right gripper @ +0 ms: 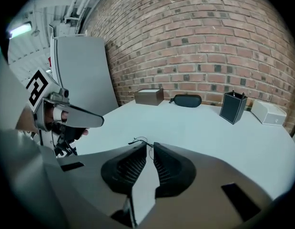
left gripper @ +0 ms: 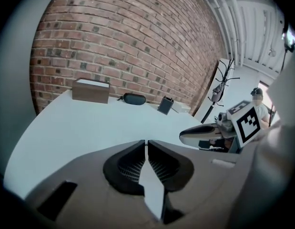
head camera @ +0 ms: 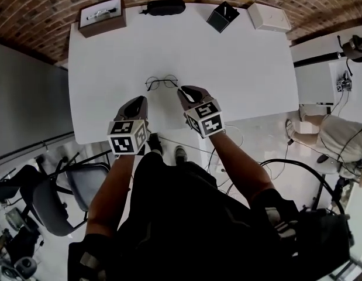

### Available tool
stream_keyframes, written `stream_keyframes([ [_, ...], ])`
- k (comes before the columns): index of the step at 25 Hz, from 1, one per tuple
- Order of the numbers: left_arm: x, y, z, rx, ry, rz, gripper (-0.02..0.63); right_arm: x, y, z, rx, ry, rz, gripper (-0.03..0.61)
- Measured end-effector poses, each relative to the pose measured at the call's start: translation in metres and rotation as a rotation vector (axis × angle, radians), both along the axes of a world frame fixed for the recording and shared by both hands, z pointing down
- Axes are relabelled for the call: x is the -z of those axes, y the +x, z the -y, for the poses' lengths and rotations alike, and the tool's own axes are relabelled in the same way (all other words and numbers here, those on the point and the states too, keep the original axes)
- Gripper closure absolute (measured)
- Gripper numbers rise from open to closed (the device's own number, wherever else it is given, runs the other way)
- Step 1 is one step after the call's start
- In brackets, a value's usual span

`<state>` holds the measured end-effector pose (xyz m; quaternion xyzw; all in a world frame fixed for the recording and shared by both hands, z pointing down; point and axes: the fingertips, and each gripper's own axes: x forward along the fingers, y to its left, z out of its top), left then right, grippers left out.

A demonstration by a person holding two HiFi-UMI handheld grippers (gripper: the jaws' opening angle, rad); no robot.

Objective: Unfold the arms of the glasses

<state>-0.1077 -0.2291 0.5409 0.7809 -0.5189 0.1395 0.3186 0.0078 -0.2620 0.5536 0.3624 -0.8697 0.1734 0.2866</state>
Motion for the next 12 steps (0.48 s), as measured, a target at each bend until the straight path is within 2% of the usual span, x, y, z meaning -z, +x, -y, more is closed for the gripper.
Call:
stream_keyframes([
  [5, -0.023, -0.003, 0.011, 0.014, -0.045, -0.001, 0.595, -0.029, -0.002, 0.007, -0.012, -0.047, -0.047, 0.566],
  [8, -0.035, 0.001, 0.016, 0.005, -0.075, -0.008, 0.517, -0.043, -0.003, 0.01, -0.008, -0.067, -0.065, 0.566],
  [12, -0.06, 0.005, 0.021, -0.023, -0.125, 0.02, 0.514, -0.06, -0.003, 0.014, -0.014, -0.092, -0.095, 0.565],
])
